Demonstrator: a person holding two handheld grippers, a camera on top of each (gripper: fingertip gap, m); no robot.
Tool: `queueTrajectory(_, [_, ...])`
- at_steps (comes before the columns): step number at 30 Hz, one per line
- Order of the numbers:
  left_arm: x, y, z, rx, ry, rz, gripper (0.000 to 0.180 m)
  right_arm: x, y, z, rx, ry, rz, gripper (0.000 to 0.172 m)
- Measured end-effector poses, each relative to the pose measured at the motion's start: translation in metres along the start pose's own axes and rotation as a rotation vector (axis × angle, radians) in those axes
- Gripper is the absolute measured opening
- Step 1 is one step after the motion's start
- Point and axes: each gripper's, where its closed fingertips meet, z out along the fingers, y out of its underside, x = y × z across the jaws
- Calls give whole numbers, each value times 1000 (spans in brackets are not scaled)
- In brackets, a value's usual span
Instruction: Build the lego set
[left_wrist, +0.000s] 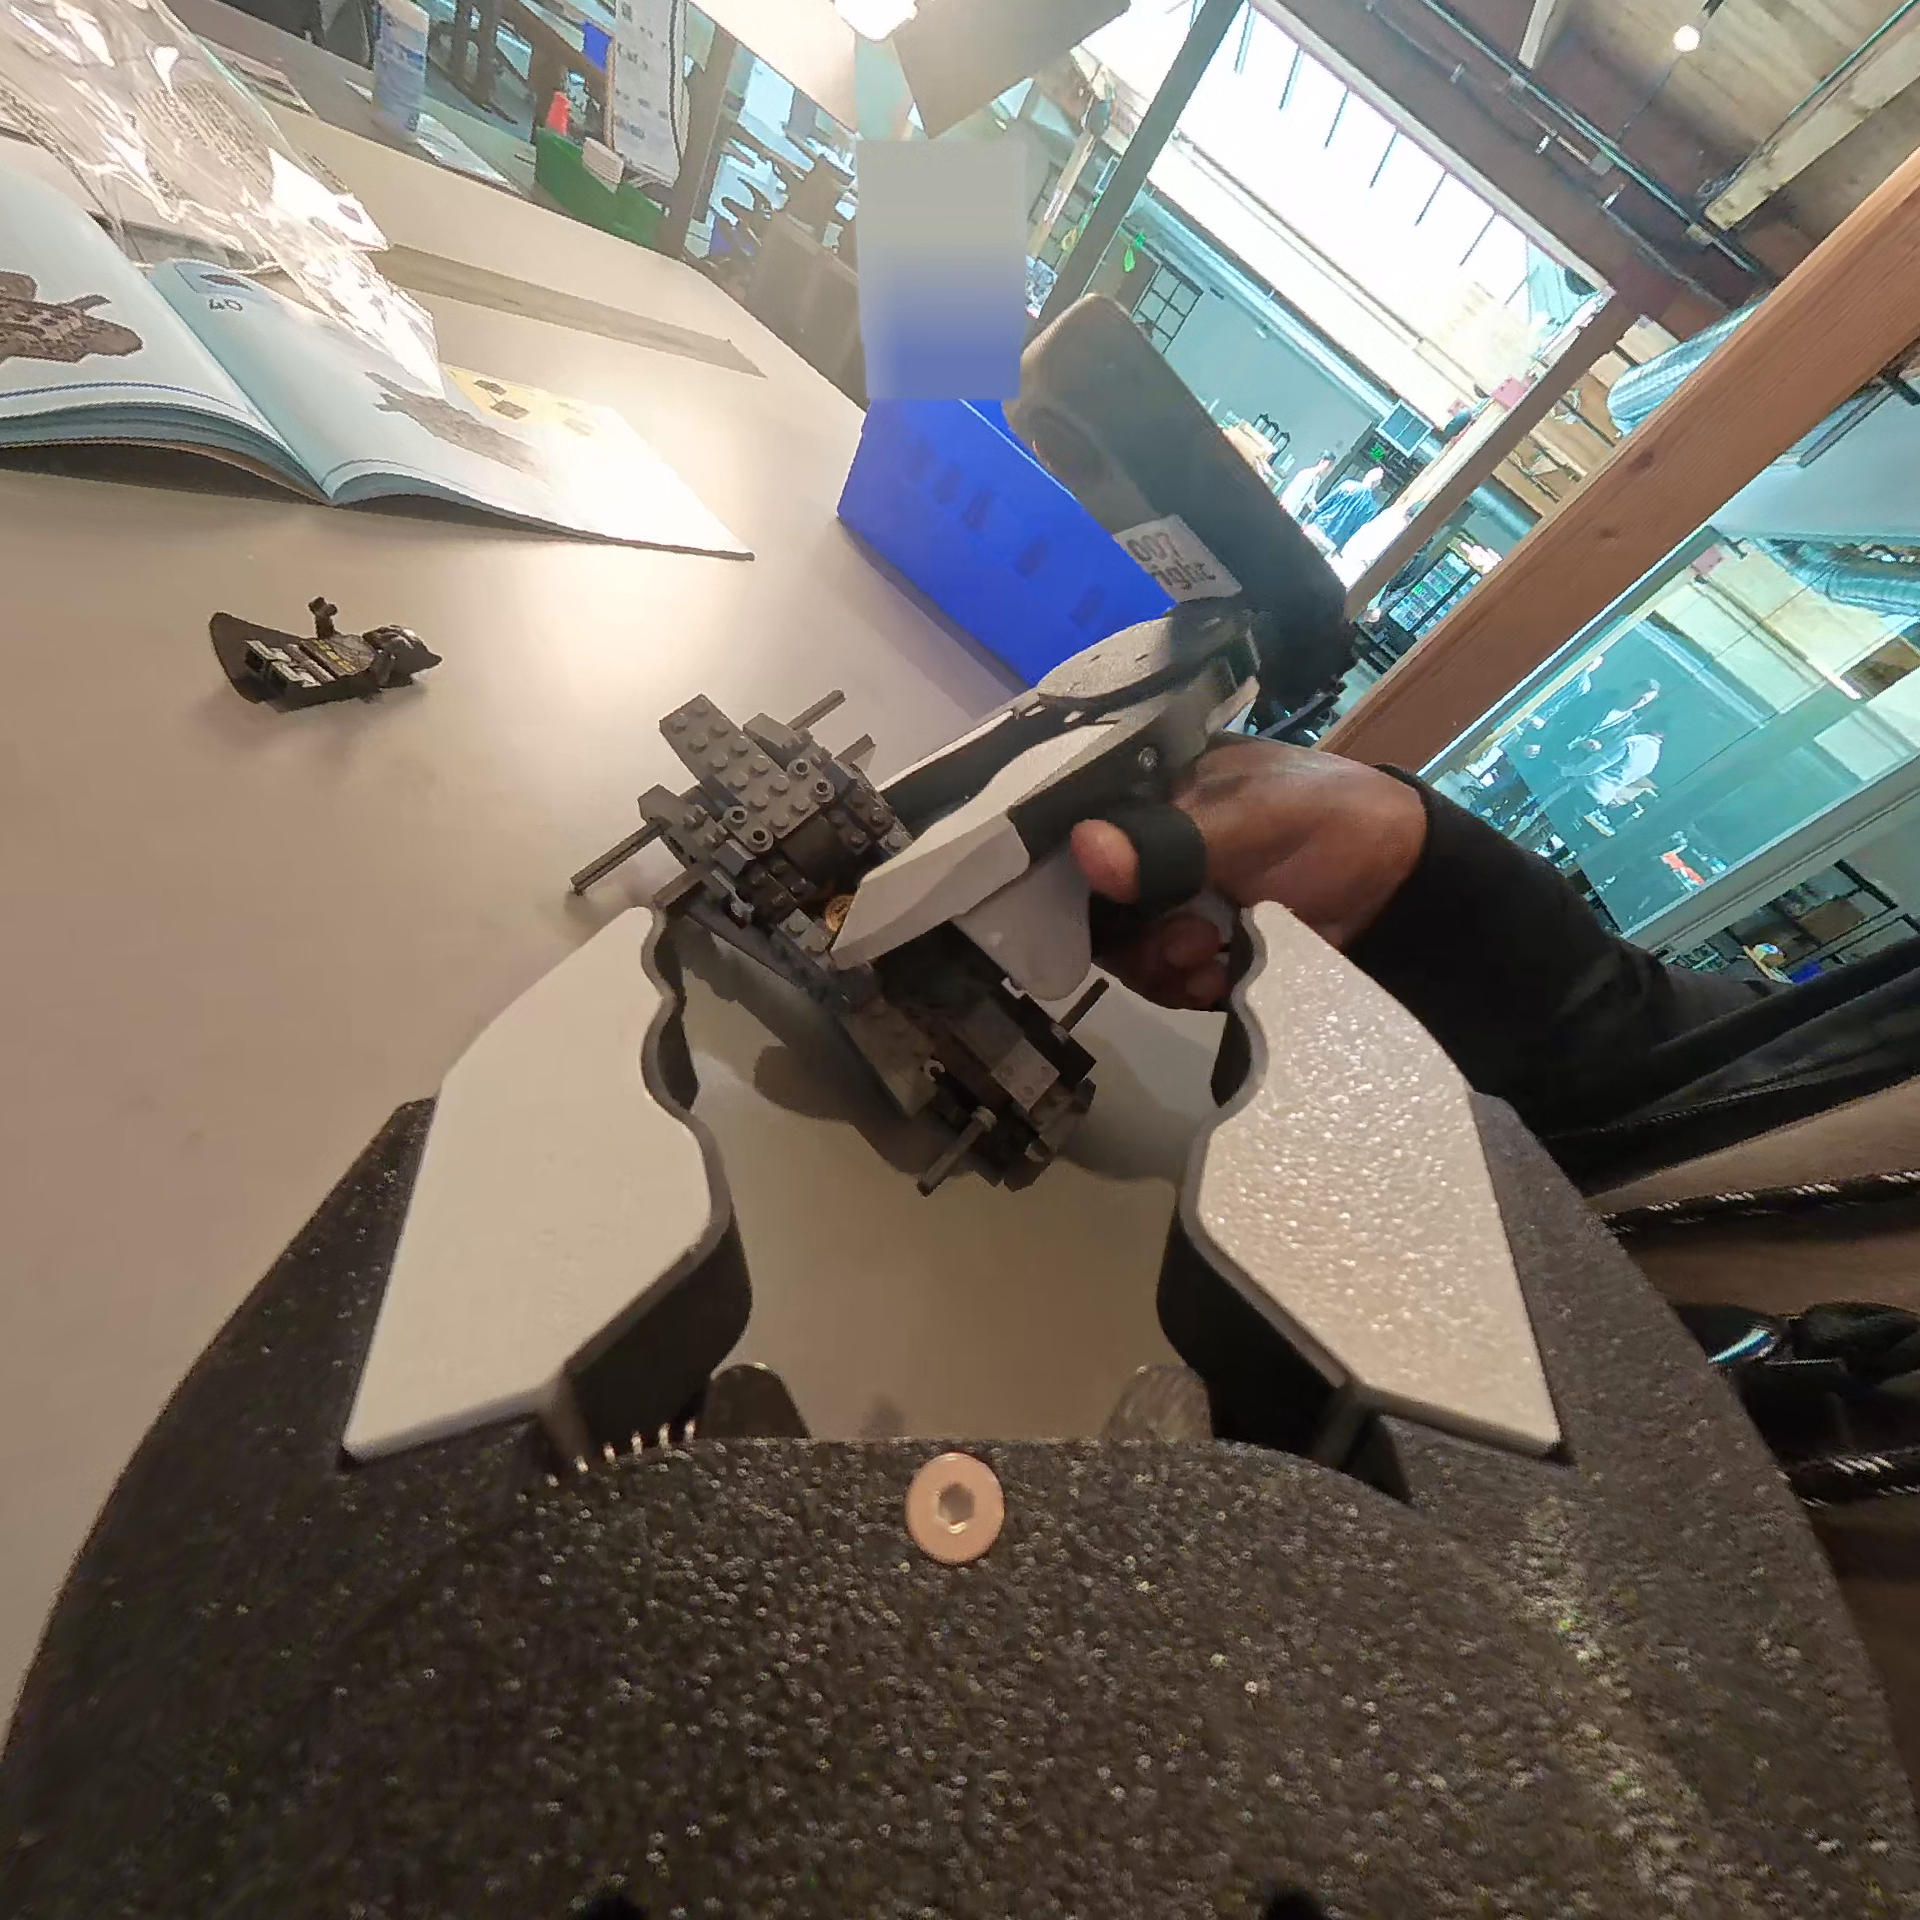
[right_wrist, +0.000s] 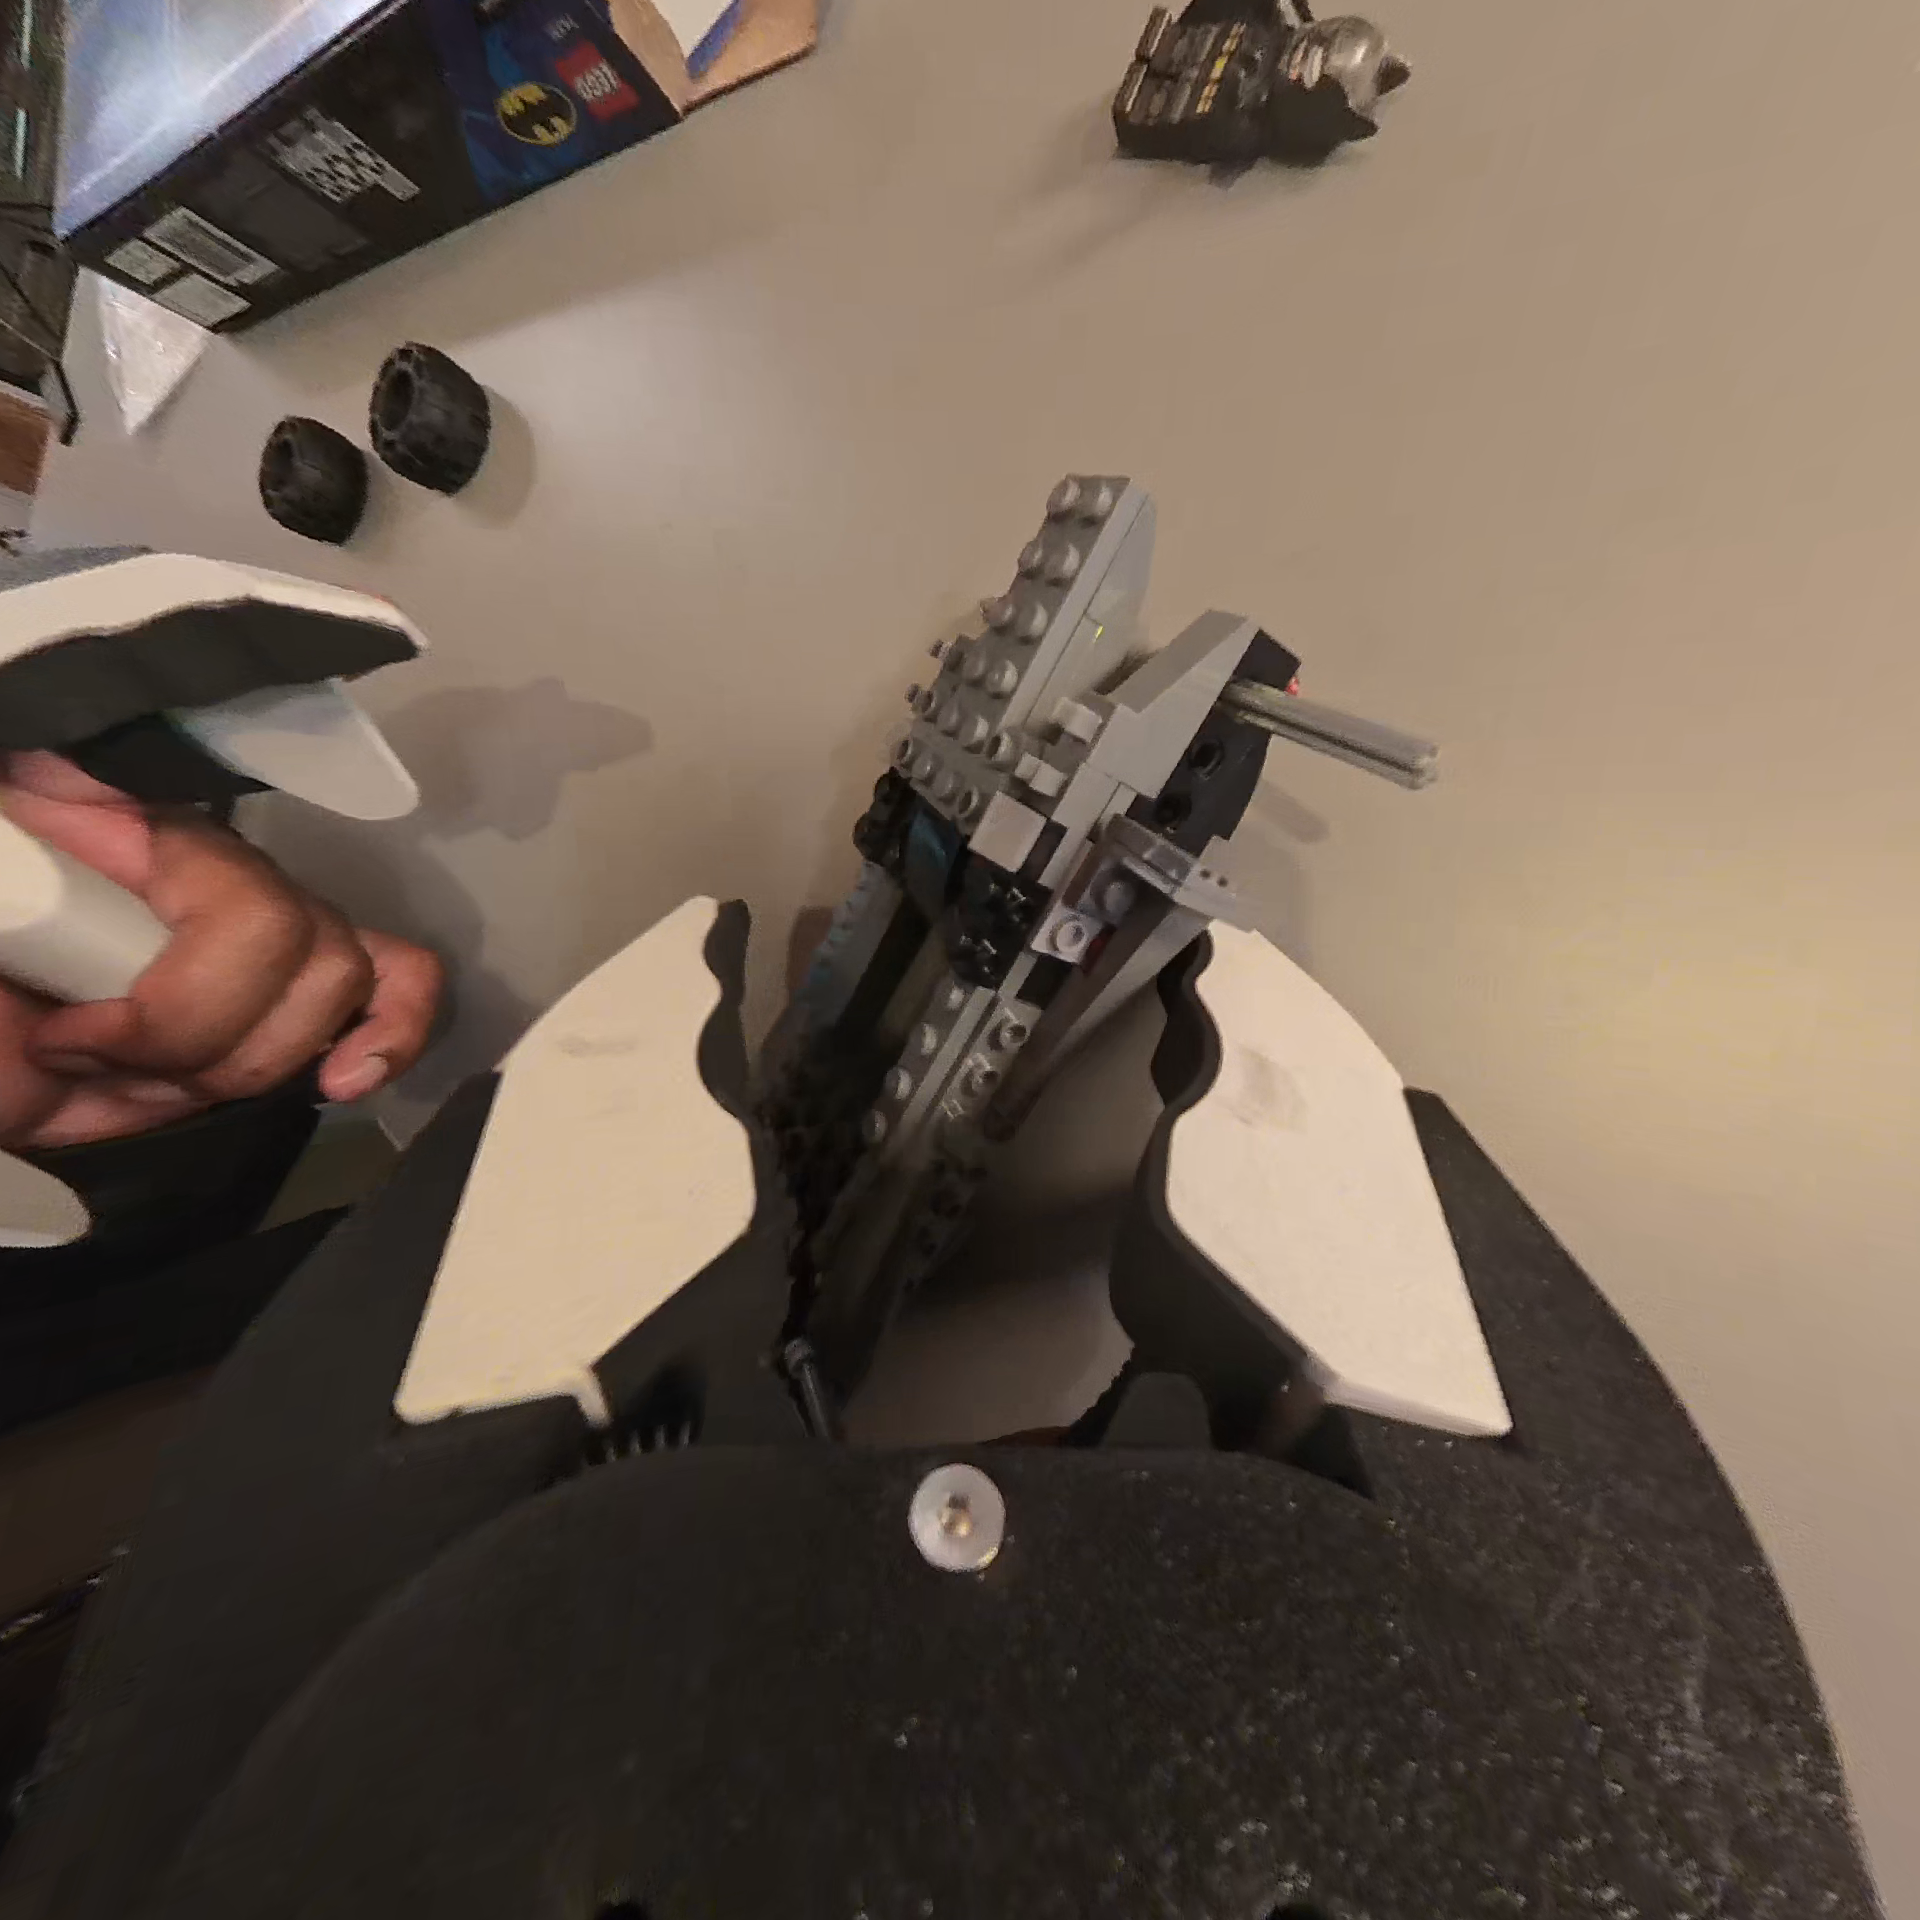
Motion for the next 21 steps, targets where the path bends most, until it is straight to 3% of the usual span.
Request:
queueTrajectory(9, [-13, -4, -3, 25, -60, 5, 101, 13, 3, -2, -17, 96, -84, 74])
queueTrajectory(21, [-29, 19, -1, -73, -144, 34, 100, 27, 6, -6, -42, 200, -142, 80])
